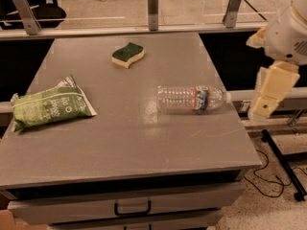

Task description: Pick sponge

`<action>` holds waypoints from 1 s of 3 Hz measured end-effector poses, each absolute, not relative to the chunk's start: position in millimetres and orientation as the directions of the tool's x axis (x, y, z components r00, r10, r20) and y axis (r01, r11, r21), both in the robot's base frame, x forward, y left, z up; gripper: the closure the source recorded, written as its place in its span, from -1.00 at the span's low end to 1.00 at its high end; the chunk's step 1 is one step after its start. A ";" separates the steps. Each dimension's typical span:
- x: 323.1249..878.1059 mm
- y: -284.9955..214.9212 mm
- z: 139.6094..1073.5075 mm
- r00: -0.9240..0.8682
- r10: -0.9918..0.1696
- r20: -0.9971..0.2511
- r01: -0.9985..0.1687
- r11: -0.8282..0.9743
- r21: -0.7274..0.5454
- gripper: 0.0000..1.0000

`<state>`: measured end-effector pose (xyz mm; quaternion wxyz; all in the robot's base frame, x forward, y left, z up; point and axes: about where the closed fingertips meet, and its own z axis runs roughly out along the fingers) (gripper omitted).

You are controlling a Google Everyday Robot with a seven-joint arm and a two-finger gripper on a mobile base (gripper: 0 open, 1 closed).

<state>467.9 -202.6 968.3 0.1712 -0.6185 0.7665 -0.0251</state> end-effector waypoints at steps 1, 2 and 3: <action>524.4 -163.4 959.8 -0.126 -0.944 -0.306 -0.941 0.211 -0.265 -1.00; 574.9 -102.4 951.8 -0.083 -0.914 -0.396 -0.938 0.206 -0.278 -1.00; 612.2 -42.2 954.0 -0.072 -0.857 -0.510 -0.936 0.234 -0.261 -1.00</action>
Offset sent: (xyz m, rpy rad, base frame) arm 0.1687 0.1745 -0.0236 0.2853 -0.1144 0.1038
